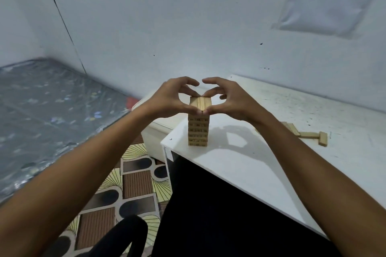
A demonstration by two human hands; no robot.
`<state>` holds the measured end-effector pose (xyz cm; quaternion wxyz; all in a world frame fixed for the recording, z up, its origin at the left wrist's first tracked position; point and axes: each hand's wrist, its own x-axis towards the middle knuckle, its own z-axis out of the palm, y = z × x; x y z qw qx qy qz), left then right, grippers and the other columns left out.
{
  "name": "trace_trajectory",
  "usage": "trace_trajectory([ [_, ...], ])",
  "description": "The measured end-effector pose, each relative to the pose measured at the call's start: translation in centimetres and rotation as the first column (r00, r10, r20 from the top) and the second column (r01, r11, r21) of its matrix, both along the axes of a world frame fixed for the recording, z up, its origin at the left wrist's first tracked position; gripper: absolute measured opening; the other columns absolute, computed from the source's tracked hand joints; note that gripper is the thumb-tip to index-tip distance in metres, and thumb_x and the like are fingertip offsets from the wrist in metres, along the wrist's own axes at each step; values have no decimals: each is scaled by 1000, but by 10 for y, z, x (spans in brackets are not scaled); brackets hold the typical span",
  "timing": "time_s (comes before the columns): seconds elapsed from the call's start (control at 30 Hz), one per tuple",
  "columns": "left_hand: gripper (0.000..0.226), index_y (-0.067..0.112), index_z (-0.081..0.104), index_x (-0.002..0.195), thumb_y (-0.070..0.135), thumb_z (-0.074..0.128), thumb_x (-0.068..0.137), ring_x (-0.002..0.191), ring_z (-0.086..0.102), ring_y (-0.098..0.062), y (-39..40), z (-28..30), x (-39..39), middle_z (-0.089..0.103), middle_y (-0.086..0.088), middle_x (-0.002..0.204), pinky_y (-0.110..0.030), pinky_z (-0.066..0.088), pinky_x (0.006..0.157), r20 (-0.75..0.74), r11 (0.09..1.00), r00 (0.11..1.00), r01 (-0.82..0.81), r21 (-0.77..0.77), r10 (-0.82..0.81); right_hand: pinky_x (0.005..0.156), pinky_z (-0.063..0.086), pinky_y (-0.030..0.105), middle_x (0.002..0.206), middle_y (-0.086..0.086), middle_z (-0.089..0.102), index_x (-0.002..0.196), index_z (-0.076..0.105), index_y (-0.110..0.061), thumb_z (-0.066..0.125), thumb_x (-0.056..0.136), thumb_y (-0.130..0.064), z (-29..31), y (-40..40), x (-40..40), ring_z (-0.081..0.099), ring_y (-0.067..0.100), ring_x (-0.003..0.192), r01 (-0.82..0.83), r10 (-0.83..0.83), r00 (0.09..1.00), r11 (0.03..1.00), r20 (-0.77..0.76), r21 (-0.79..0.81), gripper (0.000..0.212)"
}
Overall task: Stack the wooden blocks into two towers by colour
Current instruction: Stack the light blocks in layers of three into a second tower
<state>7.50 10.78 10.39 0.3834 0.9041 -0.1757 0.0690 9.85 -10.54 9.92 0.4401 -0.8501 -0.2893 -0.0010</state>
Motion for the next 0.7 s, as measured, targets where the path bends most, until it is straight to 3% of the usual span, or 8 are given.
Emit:
trace_trajectory([
  [0.2,76,19,55,126,29,91,60,112,62,-6,3,-8,7,71,4,109,-32,45,101,-44,1000,999,-3,-26,1,92,43,23,109,-4,70,135,49,-28,87,66,-18,-7,2,5,59,1,111,-4,4,1000,1000,-25,-2,79],
  [0.5,73,22,55,126,27,90,62,107,61,2,4,-10,9,70,8,110,-12,41,89,-73,999,997,-13,-35,10,96,43,29,111,-4,70,137,48,-27,87,68,-22,-9,4,6,58,3,113,8,-8,1000,1000,-19,-10,80],
  [0.6,72,21,55,126,24,90,63,101,59,11,4,-11,8,67,11,108,0,40,79,-82,999,997,-16,-38,13,97,42,28,111,-4,70,137,48,-27,86,68,-22,-10,5,6,57,3,112,6,-6,1000,1000,-21,-14,79],
  [0.7,71,19,56,125,20,90,63,97,58,18,5,-13,8,65,14,106,3,40,77,-83,998,996,-15,-54,11,98,42,30,111,-3,70,136,49,-28,86,68,-22,-12,5,5,58,5,113,9,-9,1000,1000,-15,-11,78],
])
